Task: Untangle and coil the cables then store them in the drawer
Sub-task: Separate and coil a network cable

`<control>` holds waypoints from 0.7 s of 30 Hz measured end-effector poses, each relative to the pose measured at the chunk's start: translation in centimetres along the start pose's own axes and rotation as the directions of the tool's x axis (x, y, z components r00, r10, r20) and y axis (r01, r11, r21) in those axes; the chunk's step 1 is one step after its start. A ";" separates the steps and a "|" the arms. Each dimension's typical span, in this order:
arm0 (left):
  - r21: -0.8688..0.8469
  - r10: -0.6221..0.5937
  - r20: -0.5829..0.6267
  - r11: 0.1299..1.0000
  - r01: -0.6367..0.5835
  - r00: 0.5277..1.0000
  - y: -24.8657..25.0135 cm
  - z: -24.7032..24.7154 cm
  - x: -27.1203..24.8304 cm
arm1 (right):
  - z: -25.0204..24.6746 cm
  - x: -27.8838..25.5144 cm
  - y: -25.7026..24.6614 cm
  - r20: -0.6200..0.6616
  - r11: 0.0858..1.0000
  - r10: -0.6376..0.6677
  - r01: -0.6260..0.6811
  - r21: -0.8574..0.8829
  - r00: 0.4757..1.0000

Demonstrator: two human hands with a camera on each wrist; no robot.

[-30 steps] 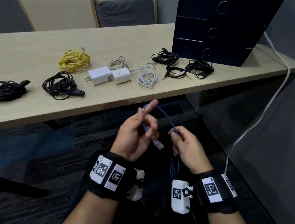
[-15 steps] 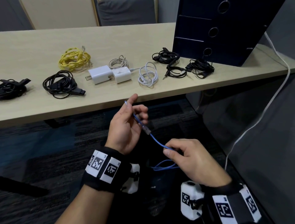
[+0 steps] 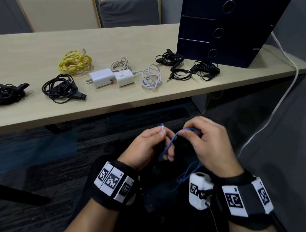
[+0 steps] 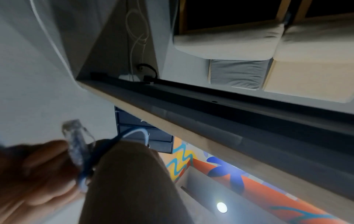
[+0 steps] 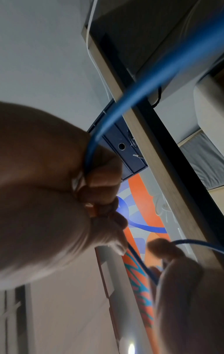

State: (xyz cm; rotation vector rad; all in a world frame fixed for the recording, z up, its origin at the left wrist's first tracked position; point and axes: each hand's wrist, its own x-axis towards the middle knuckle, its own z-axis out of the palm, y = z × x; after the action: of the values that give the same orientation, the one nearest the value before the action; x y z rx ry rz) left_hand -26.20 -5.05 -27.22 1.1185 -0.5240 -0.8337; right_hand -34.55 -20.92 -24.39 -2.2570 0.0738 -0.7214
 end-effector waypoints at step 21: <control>-0.509 0.295 -0.273 0.763 -0.398 0.915 2.9 -0.9 0.2 | 5.5 -4.3 1.8 0.490 0.939 0.230 -0.324 0.115 0.841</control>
State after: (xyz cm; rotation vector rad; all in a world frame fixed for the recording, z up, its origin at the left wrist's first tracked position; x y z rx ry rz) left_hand -24.49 -4.09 -24.86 0.5167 -0.2915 -0.4968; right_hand -35.04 -17.54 -30.77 -2.1101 0.0903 -0.0096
